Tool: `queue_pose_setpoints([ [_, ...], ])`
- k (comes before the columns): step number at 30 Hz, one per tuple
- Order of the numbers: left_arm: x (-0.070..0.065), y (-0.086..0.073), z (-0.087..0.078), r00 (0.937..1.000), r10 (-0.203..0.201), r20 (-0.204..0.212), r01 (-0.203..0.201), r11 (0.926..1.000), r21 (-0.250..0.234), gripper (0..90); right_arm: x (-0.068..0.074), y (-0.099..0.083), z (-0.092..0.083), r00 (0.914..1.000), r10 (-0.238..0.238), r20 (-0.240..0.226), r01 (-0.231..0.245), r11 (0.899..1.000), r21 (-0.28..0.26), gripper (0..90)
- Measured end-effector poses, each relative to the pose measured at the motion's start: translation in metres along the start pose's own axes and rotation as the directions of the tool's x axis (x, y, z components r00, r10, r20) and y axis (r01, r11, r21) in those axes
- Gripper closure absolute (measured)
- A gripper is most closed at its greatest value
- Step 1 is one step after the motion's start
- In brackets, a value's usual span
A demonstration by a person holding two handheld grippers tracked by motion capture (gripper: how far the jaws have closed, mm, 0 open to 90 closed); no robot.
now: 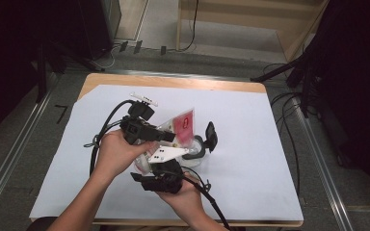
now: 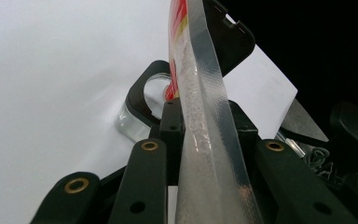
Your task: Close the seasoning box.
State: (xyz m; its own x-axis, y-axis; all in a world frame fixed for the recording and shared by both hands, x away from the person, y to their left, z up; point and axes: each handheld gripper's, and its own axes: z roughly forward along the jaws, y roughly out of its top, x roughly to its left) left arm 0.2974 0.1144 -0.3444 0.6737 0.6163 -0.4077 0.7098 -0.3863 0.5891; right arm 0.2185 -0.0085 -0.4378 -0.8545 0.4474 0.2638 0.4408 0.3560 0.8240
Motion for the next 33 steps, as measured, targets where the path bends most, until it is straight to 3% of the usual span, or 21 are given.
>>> queue_pose_setpoints([
  [11, 0.0002, 0.0, 0.0027, 1.0, -0.006, -0.004, 0.006, 1.0, -0.002, 73.5, -0.0022, 0.0002, -0.0007, 0.9998, 0.021, -0.005, -0.021, 1.0, 0.012, 55.6],
  [16, 0.0013, -0.0009, 0.0014, 0.9991, -0.025, 0.035, 0.026, 0.9994, -0.022, 71.2, -0.0033, 0.0006, -0.0014, 0.9993, 0.034, -0.012, -0.034, 0.999, 0.004, 55.6],
  [23, 0.0, 0.0002, 0.0029, 0.9998, -0.015, 0.013, 0.015, 0.9999, -0.006, 72.7, -0.0039, 0.0003, -0.0013, 0.9989, 0.044, -0.018, -0.044, 0.999, 0.0, 55.6],
  [25, 0.0003, 0.0002, 0.003, 0.9998, -0.019, 0.006, 0.019, 0.9998, -0.002, 73.7, -0.004, 0.0002, -0.0014, 0.999, 0.04, -0.018, -0.04, 0.999, 0.002, 55.5],
  [29, 0.0015, -0.0001, 0.0019, 0.9996, -0.025, 0.01, 0.025, 0.9997, -0.003, 76.1, 0.0007, -0.0001, -0.0014, 0.9999, -0.013, 0.011, 0.013, 1.0, 0.007, 55.4],
  [33, 0.0023, 0.0, 0.0017, 0.9995, -0.03, 0.012, 0.03, 0.9995, -0.006, 75.8, 0.0006, 0.0006, -0.0012, 0.9997, -0.021, 0.01, 0.021, 1.0, 0.009, 55.6],
])
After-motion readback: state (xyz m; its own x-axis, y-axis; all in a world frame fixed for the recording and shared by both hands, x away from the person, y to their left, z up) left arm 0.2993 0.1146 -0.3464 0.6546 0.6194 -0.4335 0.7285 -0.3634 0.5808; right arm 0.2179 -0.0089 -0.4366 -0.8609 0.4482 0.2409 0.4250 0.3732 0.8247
